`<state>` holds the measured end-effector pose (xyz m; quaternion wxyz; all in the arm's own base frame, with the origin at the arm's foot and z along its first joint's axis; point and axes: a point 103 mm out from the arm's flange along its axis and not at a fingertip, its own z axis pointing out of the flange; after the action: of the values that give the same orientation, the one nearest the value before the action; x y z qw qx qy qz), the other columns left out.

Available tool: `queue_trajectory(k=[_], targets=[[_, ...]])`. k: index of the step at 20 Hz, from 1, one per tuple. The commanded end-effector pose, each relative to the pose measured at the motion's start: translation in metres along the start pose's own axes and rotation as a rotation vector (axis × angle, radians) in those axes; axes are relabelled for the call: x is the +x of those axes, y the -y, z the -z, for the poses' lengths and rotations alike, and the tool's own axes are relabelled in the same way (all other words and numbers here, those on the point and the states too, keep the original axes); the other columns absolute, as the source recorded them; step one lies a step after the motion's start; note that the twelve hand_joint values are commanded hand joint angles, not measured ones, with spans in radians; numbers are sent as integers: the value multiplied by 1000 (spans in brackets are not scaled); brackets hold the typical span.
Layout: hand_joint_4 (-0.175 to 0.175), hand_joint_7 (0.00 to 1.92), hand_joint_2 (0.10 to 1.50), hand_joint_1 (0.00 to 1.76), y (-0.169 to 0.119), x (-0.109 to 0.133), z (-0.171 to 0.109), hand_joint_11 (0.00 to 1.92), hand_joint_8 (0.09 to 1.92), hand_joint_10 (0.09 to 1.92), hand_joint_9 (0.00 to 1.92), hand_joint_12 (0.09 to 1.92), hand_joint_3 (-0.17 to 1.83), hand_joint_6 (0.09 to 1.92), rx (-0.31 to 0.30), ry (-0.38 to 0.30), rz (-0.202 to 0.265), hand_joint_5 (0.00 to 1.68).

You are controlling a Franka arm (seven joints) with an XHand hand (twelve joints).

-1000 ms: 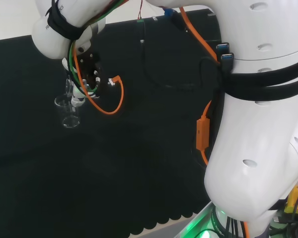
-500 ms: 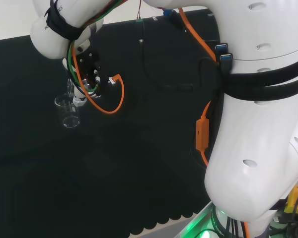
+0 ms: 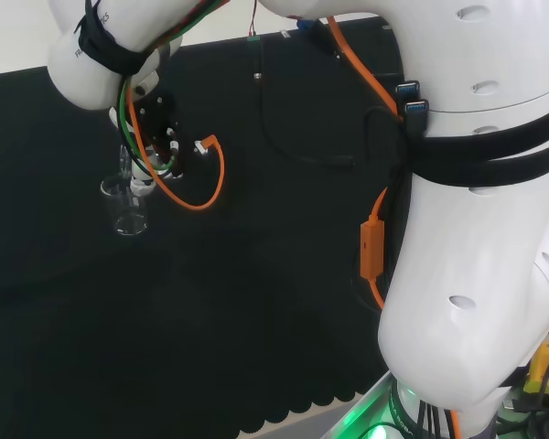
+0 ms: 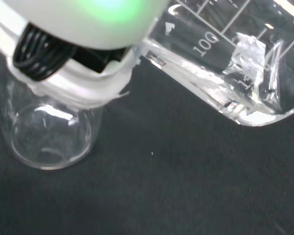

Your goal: Pour the water from the handheld beaker into the one on the table.

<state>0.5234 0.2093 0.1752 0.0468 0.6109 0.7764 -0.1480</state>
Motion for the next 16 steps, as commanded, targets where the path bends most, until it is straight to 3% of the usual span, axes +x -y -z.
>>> queue_trajectory(k=[1, 6, 7, 10, 16], targets=[[37, 1708, 617, 1191, 3, -8, -4, 1288, 87, 87, 1611, 799, 615, 173, 1, 13, 12, 1519], [38, 1707, 617, 1191, 3, -12, -4, 1289, 87, 87, 1611, 797, 616, 176, 14, 27, 12, 1518], [39, 1707, 617, 1191, 0, 8, 2, 1289, 87, 87, 1611, 796, 616, 177, 18, 52, 9, 1518], [50, 1709, 613, 1189, -2, 19, 6, 1295, 87, 87, 1613, 783, 624, 202, 20, 58, 10, 1508], [56, 1710, 612, 1187, 0, 6, 4, 1299, 87, 87, 1614, 775, 628, 219, 18, 52, 11, 1501]])
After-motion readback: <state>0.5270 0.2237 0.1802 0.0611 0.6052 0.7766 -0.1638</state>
